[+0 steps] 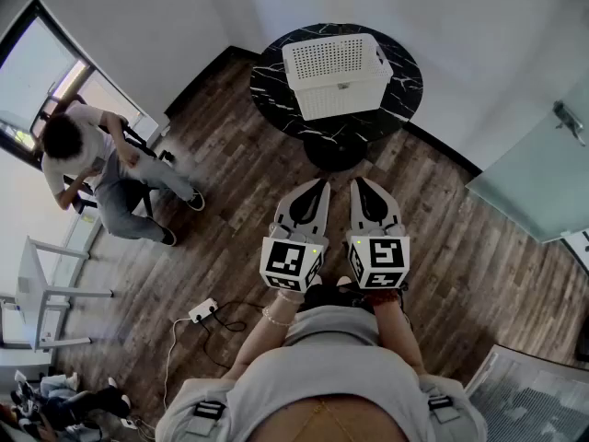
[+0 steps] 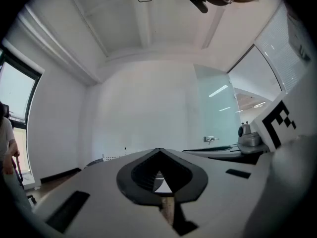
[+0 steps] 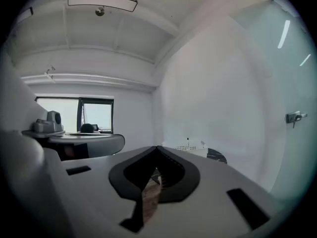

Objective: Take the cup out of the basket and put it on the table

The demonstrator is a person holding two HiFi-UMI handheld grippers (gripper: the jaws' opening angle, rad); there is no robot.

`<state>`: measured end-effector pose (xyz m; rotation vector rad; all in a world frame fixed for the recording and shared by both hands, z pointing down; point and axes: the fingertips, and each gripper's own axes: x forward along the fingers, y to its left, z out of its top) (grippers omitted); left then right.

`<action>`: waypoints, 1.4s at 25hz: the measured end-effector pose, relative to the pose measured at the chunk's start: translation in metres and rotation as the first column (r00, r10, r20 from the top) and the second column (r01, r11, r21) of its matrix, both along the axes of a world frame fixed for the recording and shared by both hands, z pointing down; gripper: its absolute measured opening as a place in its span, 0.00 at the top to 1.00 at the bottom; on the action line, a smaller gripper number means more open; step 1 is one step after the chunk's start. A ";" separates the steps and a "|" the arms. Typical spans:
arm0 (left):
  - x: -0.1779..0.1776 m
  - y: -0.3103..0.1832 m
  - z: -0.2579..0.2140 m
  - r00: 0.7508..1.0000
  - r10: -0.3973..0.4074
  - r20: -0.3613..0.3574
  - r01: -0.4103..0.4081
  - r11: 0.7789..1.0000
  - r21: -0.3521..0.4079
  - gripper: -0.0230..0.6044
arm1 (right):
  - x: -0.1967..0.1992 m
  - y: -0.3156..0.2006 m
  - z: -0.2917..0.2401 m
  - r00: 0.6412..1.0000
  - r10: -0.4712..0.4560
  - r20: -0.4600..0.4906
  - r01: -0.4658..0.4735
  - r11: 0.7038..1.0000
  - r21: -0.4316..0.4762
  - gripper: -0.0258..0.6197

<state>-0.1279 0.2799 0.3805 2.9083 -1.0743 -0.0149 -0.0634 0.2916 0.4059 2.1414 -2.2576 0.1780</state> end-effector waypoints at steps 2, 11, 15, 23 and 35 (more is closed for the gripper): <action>0.001 -0.001 0.001 1.000 -0.001 -0.001 0.001 1.000 -0.002 0.95 | 0.001 -0.001 0.001 1.000 -0.002 -0.003 0.002 1.000 -0.002 0.94; 0.009 -0.002 0.006 1.000 0.002 -0.003 -0.002 1.000 -0.016 0.95 | 0.006 -0.002 0.004 1.000 -0.015 0.010 0.015 1.000 0.001 0.94; 0.015 -0.002 0.006 1.000 0.006 -0.002 -0.006 1.000 -0.020 0.95 | 0.010 -0.004 0.004 1.000 -0.022 0.014 0.022 1.000 -0.001 0.94; 0.032 0.000 0.007 1.000 -0.004 -0.001 0.004 1.000 -0.023 0.95 | 0.023 -0.003 0.003 0.998 -0.056 0.017 0.056 0.998 0.015 0.94; 0.049 0.001 0.007 1.000 -0.013 0.000 0.013 1.000 -0.022 0.95 | 0.042 0.000 0.002 0.998 -0.060 0.024 0.059 0.998 0.029 0.94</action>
